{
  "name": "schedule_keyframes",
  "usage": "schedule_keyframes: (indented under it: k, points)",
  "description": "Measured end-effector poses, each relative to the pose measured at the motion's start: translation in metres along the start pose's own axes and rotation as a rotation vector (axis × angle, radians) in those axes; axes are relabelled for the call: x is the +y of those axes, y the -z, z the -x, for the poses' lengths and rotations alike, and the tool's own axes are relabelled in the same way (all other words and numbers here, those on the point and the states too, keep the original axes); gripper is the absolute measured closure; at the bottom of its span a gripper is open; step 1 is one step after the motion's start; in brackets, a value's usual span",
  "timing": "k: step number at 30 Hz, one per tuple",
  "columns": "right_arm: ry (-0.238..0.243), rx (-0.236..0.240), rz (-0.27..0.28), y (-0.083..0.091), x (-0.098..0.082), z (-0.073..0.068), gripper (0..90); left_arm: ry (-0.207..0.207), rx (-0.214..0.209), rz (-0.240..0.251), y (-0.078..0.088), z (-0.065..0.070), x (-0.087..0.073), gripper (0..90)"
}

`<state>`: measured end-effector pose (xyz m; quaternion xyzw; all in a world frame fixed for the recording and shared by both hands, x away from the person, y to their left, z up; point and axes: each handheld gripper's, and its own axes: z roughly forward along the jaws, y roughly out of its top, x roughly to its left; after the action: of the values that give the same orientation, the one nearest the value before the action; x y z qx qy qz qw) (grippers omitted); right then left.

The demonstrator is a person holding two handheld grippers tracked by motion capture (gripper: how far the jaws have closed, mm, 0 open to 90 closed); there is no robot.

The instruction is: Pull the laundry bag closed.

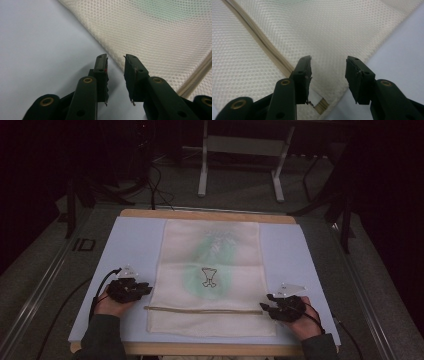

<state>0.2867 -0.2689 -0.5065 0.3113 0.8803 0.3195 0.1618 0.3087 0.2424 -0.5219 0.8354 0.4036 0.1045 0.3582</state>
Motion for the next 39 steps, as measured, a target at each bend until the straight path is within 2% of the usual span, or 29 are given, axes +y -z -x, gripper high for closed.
schedule_keyframes:
  k: [5,10,17,23,39]
  points:
    - [0.007,0.029,0.0,-0.003,0.003,-0.006,58.4,-0.007,0.006,0.006,0.001,0.001,0.0,74.1]
    - [0.024,0.045,-0.008,-0.007,0.007,-0.012,57.9,-0.016,-0.024,0.0,0.0,0.003,0.0,76.3]
    - [0.036,0.057,-0.001,-0.007,0.01,-0.017,57.7,-0.048,-0.066,-0.015,-0.001,0.006,0.001,89.5]
    - [0.048,0.067,-0.004,-0.009,0.012,-0.021,57.4,-0.059,-0.078,-0.027,-0.004,0.008,0.002,89.7]
    - [0.083,0.103,-0.011,-0.015,0.019,-0.033,57.1,-0.054,-0.105,-0.03,-0.01,0.007,0.001,89.6]
